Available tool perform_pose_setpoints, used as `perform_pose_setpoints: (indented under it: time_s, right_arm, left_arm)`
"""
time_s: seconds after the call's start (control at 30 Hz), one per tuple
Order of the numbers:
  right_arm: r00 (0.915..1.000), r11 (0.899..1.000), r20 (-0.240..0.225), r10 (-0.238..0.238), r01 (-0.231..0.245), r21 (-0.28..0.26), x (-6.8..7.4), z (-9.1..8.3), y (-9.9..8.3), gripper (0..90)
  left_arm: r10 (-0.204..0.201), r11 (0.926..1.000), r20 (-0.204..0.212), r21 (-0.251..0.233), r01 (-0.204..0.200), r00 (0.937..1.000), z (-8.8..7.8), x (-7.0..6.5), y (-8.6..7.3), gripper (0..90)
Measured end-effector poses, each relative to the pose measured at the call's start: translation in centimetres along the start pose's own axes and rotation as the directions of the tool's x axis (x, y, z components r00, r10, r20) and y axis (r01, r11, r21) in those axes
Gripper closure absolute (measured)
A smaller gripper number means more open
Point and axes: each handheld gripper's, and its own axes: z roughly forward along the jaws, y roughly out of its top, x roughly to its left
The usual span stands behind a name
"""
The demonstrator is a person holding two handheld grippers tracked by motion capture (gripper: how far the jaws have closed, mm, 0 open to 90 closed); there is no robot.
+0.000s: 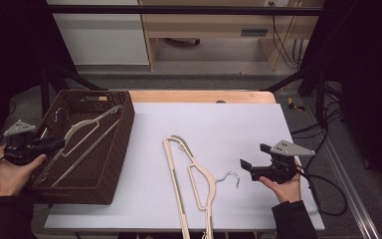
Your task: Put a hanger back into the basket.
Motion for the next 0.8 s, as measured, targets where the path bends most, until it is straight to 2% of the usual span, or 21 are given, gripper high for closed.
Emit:
perform_pose_setpoints:
  time_s: [0.07,0.13,0.37,0.47,0.63,0.7,0.73,0.8]
  right_arm:
    - [1.0000,1.000,0.000,-0.001,0.001,0.000,0.0,0.0,0.0,8.0]
    - [1.0000,1.000,0.002,0.007,-0.007,-0.003,0.1,-0.1,0.0,7.9]
    - [1.0000,1.000,0.000,0.001,-0.001,-0.016,-0.1,-0.4,0.1,7.6]
    - [1.0000,1.000,0.000,0.001,-0.001,-0.016,-0.1,-0.4,0.1,7.2]
    - [1.0000,1.000,-0.001,0.005,-0.005,-0.027,-0.1,-0.6,0.1,7.1]
    - [1.0000,1.000,-0.002,0.002,-0.002,-0.029,0.0,-0.7,0.1,7.0]
    - [1.0000,1.000,-0.003,0.003,-0.003,-0.029,0.0,-0.7,0.1,7.0]
    - [1.0000,1.000,-0.004,0.003,-0.003,-0.028,0.0,-0.7,0.0,7.0]
  left_arm:
    - [0.023,0.9992,0.020,-0.032,-0.023,0.9995,-0.5,-1.0,0.3,49.6]
    - [0.025,0.9968,0.031,-0.077,-0.022,0.9992,-0.9,-2.1,0.6,45.7]
    - [0.058,0.9812,0.109,-0.190,-0.036,0.9924,-1.5,-6.0,1.1,31.9]
    - [0.066,0.9744,0.143,-0.222,-0.033,0.9875,-1.3,-7.9,1.2,25.8]
    - [0.102,0.9671,0.190,-0.249,-0.052,0.9765,-0.9,-11.2,1.3,16.5]
    - [0.113,0.9606,0.202,-0.272,-0.055,0.9728,-0.7,-12.6,1.2,13.2]
    - [0.110,0.9598,0.215,-0.276,-0.048,0.9704,-0.5,-13.3,1.1,12.2]
    - [0.128,0.9581,0.230,-0.280,-0.060,0.9649,-0.2,-14.5,0.9,10.6]
